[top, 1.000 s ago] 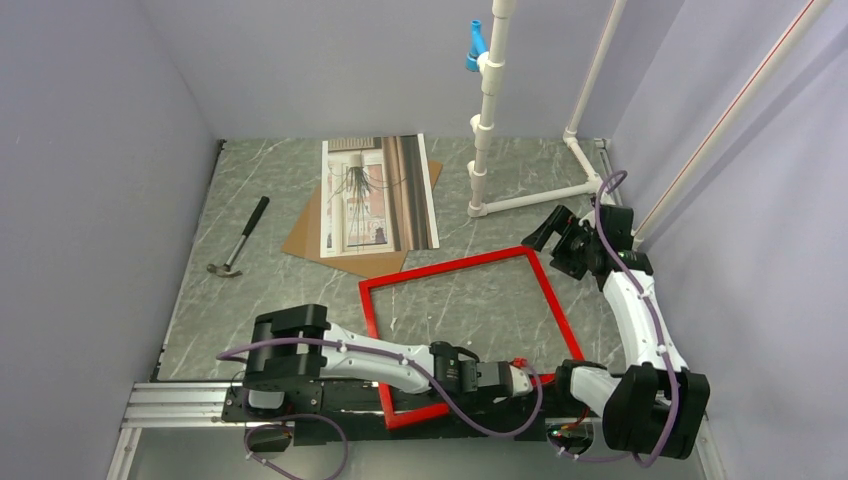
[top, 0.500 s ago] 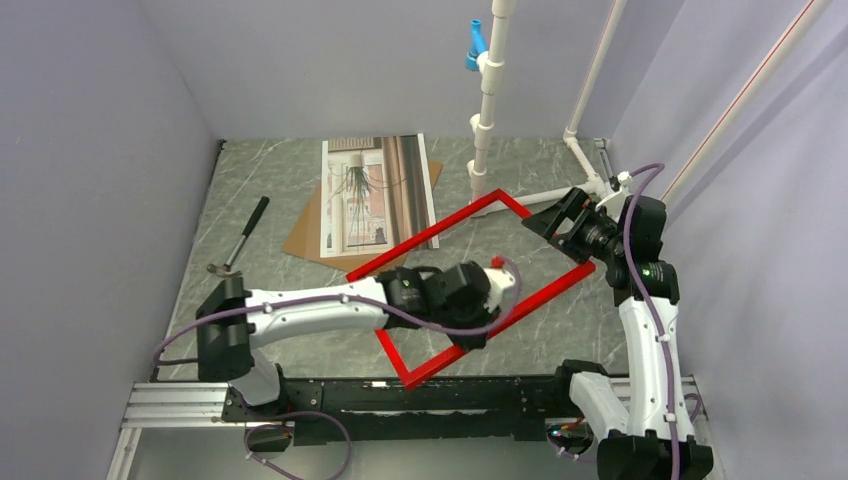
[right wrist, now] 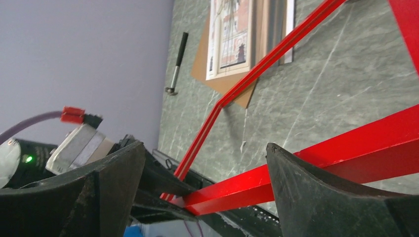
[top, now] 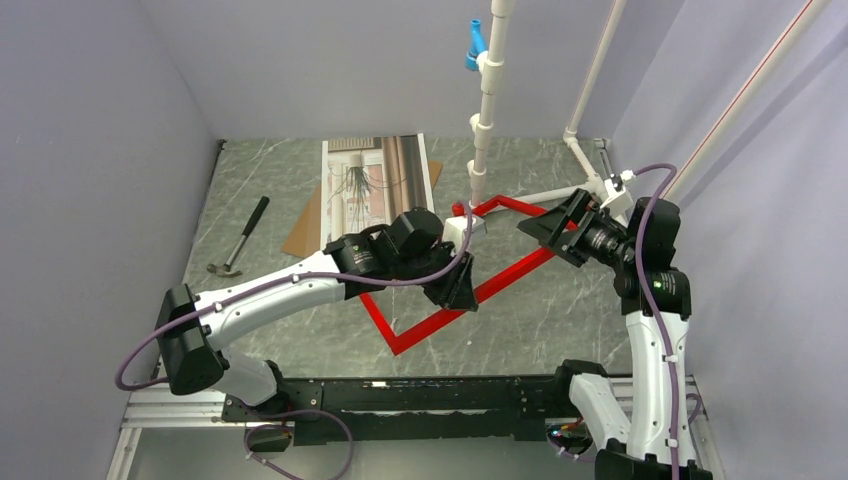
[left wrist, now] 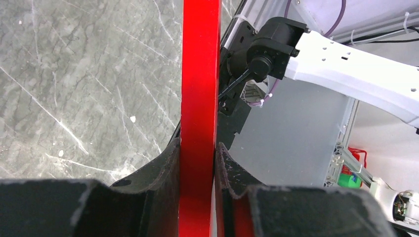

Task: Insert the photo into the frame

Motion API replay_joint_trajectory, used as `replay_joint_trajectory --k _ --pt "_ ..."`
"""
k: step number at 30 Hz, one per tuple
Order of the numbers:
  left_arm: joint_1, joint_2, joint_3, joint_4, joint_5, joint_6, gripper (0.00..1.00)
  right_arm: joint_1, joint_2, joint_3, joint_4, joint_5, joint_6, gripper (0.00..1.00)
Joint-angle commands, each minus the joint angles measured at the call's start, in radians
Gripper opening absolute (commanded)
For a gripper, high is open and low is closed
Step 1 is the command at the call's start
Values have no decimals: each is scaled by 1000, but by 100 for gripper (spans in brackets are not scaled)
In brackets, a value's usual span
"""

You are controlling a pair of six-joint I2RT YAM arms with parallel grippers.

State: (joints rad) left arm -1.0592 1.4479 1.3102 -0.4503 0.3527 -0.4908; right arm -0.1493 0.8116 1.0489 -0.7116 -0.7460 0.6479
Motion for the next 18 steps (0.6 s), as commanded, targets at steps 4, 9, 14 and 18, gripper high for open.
replay_joint_trajectory --k 4,9,14,18 --pt "67 7 86 -12 -74 28 0 -3 -77 42 48 -125 97 92" --pt "86 33 113 -34 -88 35 0 -3 -109 6 106 -220 159 91" --pt "116 46 144 -56 -108 31 0 -3 -129 -38 5 -228 104 90" --pt "141 65 173 -68 -105 32 0 -3 -151 -62 -26 -250 79 82"
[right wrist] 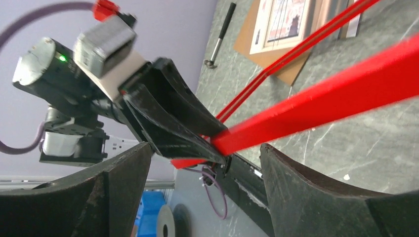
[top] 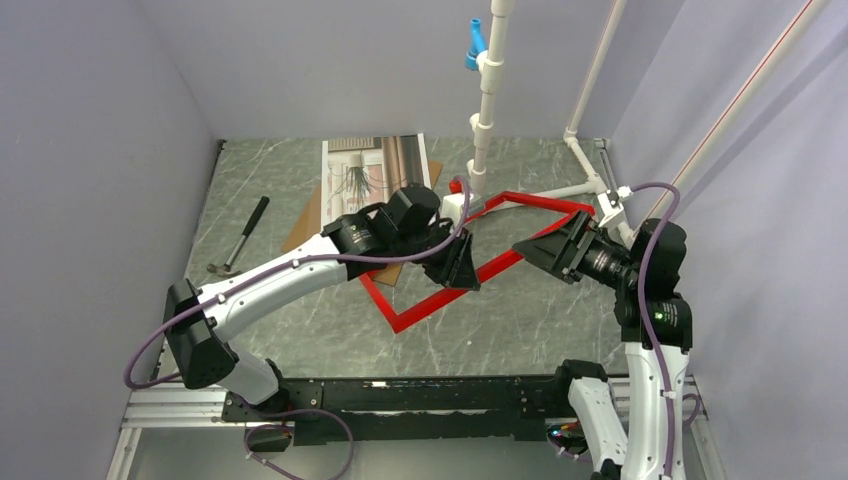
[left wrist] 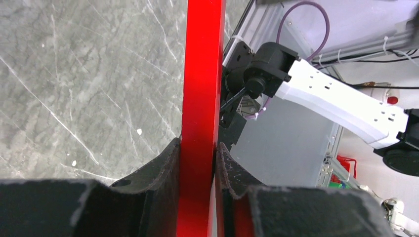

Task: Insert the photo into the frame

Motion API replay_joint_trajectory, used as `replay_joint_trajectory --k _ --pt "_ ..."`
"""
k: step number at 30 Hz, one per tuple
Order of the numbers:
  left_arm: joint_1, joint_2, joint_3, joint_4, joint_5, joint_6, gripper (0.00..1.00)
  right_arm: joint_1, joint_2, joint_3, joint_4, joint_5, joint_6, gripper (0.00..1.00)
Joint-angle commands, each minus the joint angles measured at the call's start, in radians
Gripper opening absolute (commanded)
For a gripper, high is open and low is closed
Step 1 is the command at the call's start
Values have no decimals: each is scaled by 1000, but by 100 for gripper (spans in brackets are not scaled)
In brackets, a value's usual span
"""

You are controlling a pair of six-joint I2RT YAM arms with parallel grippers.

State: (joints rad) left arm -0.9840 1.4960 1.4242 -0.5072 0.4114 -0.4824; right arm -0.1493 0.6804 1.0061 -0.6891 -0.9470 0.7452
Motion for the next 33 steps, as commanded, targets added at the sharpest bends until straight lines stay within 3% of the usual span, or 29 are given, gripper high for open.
replay_joint_trajectory --k 1,7,10,17,20,24,28,30,33 --pt "69 19 66 -10 -163 24 0 -1 -23 -24 -64 -44 -30 81" --pt "73 21 103 -25 -156 37 0 -3 -12 -81 -97 48 -72 81" --pt "74 5 94 -22 -144 41 0 -2 18 -111 -34 113 -59 83" --pt "74 -26 45 7 -66 32 0 -3 41 -272 482 125 277 82" --pt "74 -48 14 52 -26 23 0 -3 78 -320 613 133 357 81" --pt "72 -64 -9 94 36 18 0 -3 101 -363 727 129 408 58" --pt "72 -47 24 43 55 48 10 -2 107 -356 737 123 405 31" --pt "73 -36 51 11 48 67 23 -2 106 -350 735 123 410 15" --pt "70 -24 104 -51 9 97 64 -2 106 -325 700 131 404 2"
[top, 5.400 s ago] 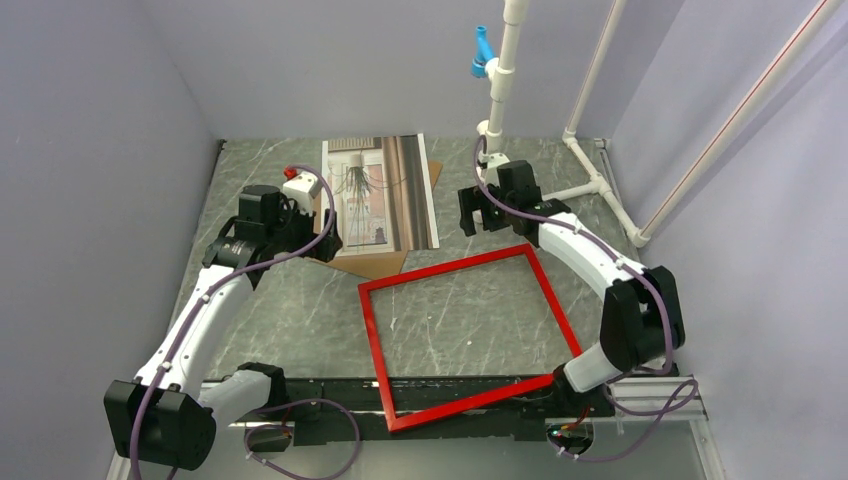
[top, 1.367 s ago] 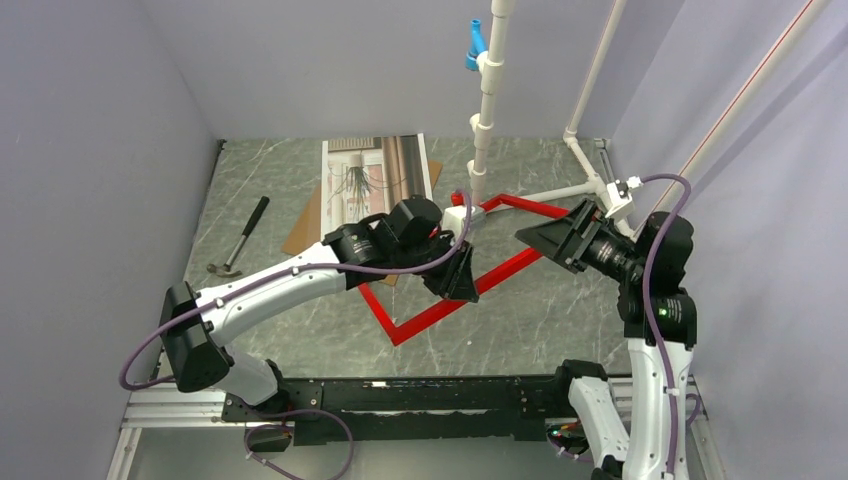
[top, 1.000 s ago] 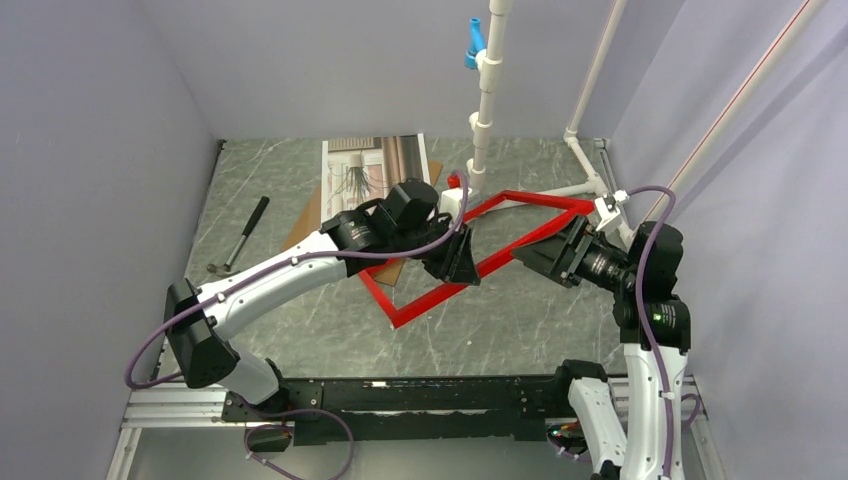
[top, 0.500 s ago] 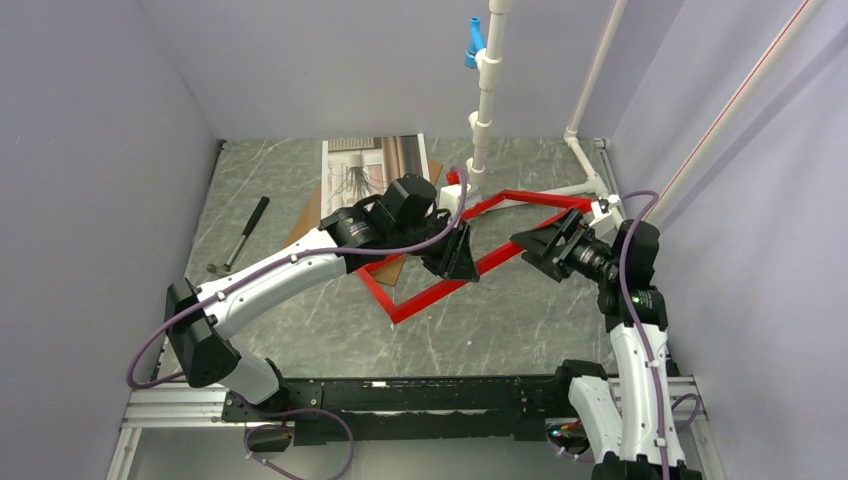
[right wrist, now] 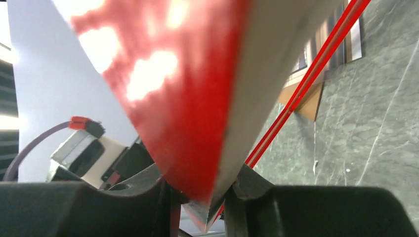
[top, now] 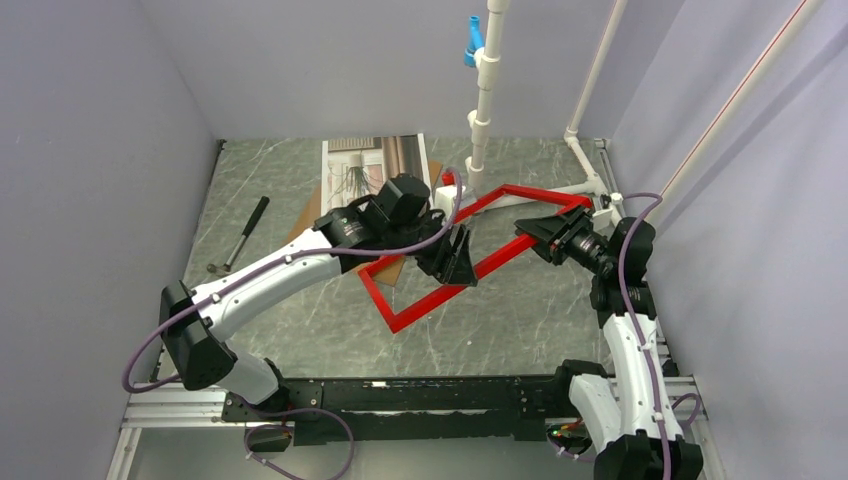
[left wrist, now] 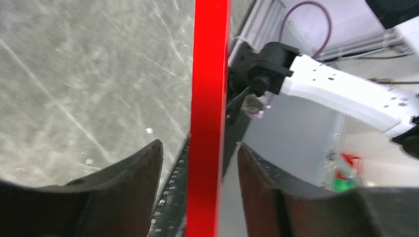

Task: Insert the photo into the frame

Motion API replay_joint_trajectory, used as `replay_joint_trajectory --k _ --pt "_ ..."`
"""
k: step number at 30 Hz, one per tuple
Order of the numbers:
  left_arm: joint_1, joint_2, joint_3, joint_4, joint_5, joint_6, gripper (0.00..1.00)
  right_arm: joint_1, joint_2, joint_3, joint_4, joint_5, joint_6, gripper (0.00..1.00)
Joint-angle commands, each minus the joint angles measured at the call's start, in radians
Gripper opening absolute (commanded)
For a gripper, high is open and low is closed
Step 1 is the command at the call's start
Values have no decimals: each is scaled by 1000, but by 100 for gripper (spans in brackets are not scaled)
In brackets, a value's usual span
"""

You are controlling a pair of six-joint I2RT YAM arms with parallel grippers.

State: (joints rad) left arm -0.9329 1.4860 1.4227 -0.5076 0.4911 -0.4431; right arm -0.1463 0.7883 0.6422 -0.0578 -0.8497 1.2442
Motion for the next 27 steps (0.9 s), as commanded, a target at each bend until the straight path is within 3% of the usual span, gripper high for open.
replay_joint_trajectory --k 1,3,6,9,15,20,25,27 --pt "17 -10 128 -77 -98 67 76 -5 -2 58 25 45 -111 0" --pt "5 -5 181 -132 -160 93 91 -4 3 108 -64 69 -151 0" --pt "-29 13 280 -219 -271 151 99 -3 11 185 -190 110 -201 0" --pt "-101 72 394 -317 -447 210 99 -6 11 240 -280 150 -218 0" --pt "-297 227 594 -489 -784 317 99 -2 17 240 -307 156 -203 0" --pt "-405 321 607 -521 -1053 347 99 -2 15 235 -299 153 -193 0" --pt "-463 366 573 -512 -1274 345 90 -2 14 232 -293 141 -188 0" --pt "-474 372 571 -513 -1339 338 79 -2 12 226 -291 138 -188 0"
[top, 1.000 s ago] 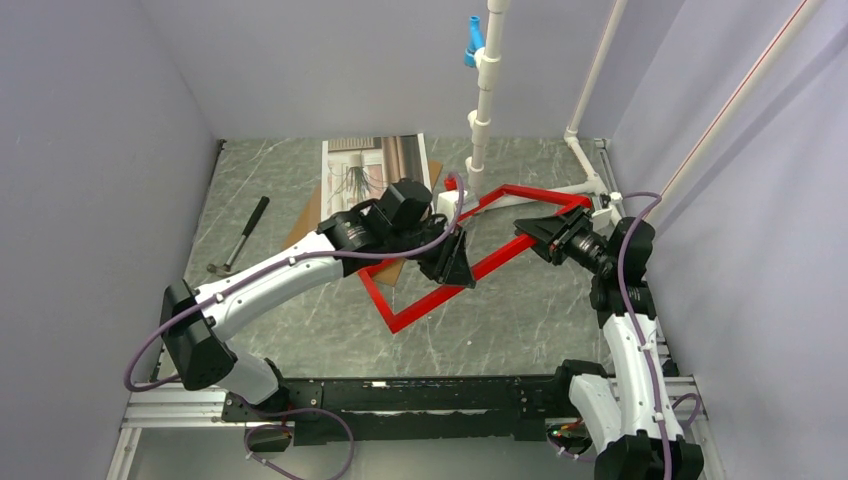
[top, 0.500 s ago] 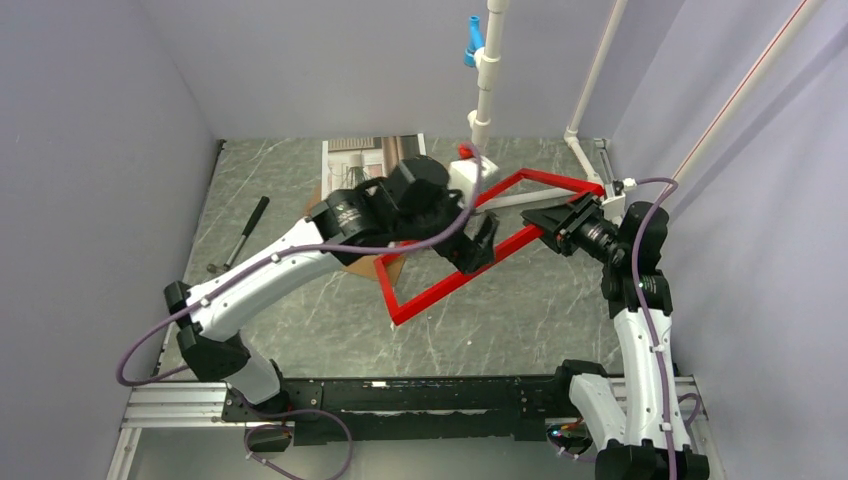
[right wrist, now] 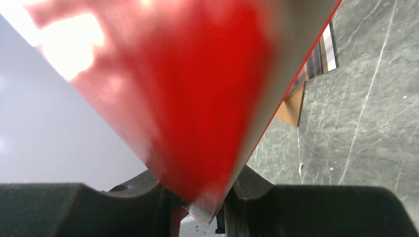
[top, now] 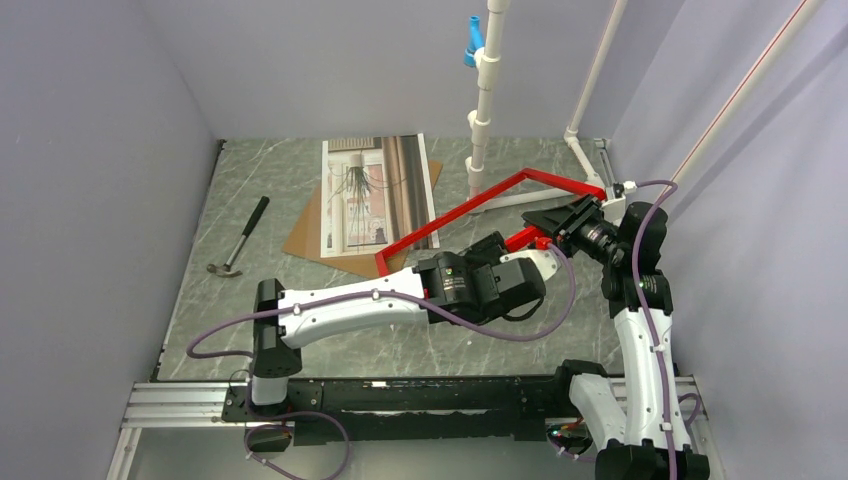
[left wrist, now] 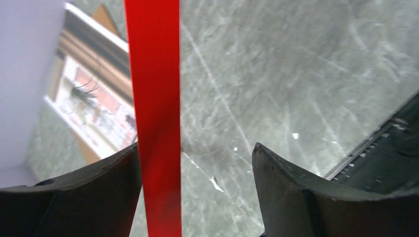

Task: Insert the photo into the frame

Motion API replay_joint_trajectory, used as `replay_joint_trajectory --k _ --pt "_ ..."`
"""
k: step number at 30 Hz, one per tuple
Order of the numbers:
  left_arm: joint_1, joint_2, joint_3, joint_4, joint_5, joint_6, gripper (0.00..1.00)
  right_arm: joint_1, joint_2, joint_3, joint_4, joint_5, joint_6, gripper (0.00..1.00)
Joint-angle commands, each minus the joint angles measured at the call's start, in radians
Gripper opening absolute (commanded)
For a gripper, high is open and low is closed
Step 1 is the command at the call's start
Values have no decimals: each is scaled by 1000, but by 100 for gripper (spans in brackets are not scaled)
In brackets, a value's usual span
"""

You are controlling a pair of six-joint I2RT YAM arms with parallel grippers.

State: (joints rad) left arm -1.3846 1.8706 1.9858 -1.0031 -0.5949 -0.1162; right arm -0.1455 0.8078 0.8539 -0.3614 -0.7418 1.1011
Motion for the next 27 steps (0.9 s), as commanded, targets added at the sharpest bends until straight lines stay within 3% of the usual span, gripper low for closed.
replay_joint_trajectory --k 1,7,12,14,17,22,24,27 --pt "-27 -10 8 -21 -280 5 73 -4 -8 10 16 28 -45 0" --pt "-34 -12 8 -22 -326 13 36 -4 -19 -14 20 26 -49 0" --pt "-34 -2 21 -39 -317 19 0 -3 -24 -39 45 2 -58 1" --pt "-34 -3 25 -42 -316 22 0 -3 -28 -53 64 -9 -61 8" --pt "-33 -17 32 -32 -293 35 0 -3 -40 -79 118 -43 -59 21" --pt "-34 -40 110 -40 -219 42 0 -3 -77 -91 123 -68 -68 74" --pt "-33 -52 141 -43 -179 44 0 -2 -94 -78 91 -71 -94 90" --pt "-23 -70 177 -65 -93 25 0 -3 -116 -46 21 -75 -154 99"
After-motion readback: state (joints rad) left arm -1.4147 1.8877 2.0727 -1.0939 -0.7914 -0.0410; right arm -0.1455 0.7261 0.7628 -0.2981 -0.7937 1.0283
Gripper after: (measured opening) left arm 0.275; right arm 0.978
